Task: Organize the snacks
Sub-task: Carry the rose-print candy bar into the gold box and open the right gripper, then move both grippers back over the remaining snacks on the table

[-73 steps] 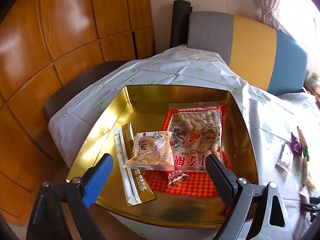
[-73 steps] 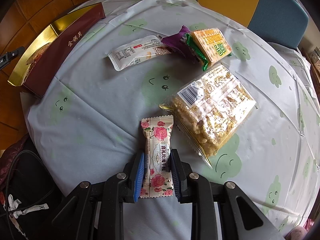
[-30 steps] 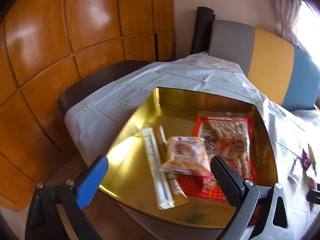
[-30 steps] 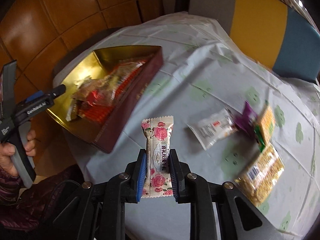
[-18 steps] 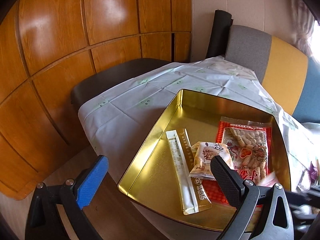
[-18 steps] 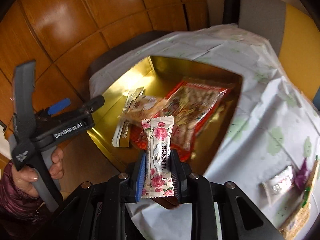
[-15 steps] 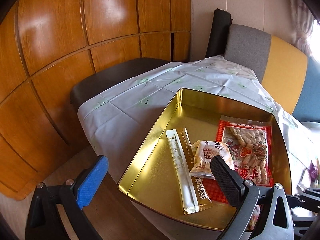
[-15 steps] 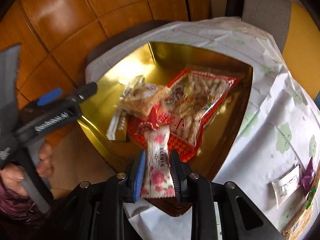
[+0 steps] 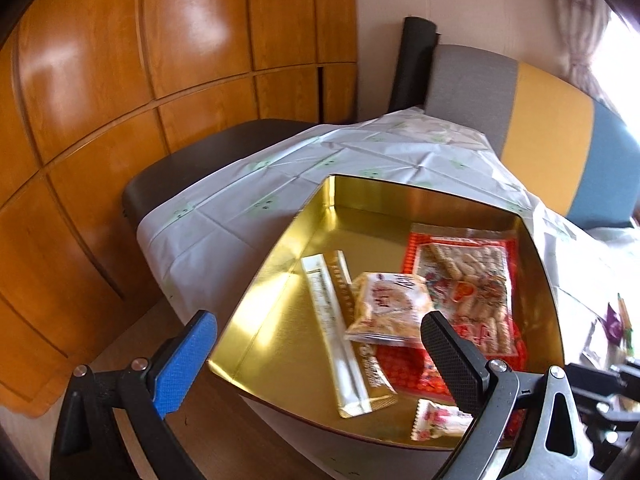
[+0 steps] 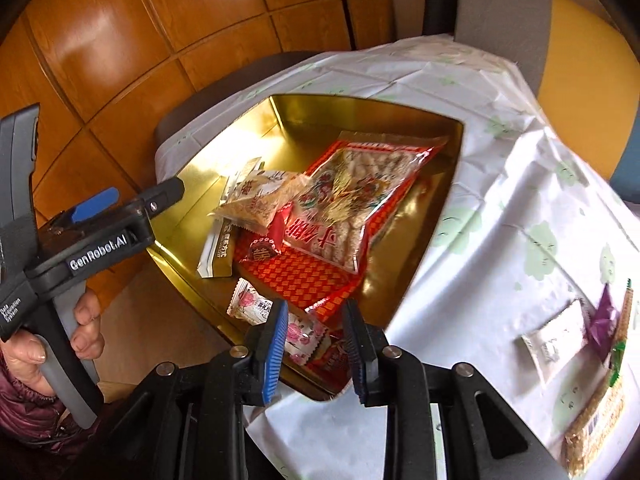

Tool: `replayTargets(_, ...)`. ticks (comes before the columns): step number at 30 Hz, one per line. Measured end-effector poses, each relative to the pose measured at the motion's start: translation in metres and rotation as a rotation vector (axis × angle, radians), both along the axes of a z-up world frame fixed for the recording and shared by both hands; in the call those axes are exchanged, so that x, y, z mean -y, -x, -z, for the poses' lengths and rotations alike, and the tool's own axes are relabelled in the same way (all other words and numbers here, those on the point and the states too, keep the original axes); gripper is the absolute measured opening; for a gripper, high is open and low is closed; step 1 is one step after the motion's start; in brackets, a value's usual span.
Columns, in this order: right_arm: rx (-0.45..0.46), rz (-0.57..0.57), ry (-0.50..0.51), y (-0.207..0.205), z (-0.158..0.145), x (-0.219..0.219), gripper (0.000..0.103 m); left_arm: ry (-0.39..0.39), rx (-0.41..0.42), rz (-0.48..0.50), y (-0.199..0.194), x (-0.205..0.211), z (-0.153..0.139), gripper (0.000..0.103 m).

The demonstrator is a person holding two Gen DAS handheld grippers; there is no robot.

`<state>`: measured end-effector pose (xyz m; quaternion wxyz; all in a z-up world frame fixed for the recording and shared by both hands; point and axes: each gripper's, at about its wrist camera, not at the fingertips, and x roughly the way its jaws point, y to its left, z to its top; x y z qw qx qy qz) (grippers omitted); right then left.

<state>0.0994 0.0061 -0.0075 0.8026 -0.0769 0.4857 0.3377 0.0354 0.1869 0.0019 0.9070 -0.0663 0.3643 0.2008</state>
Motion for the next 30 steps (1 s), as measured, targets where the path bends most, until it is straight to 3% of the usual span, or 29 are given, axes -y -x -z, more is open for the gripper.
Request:
replayTargets(13,0.102,0.139,0.044,0.011,-0.023,0.065,0.029,-0.007,-0.006,0.135,0.000,0.046,-0.007,0.103)
replayTargets(30,0.133,0.473,0.160,0.007,-0.026,0.222,0.030,-0.033,-0.037,0.332,-0.011,0.117,-0.010,0.103)
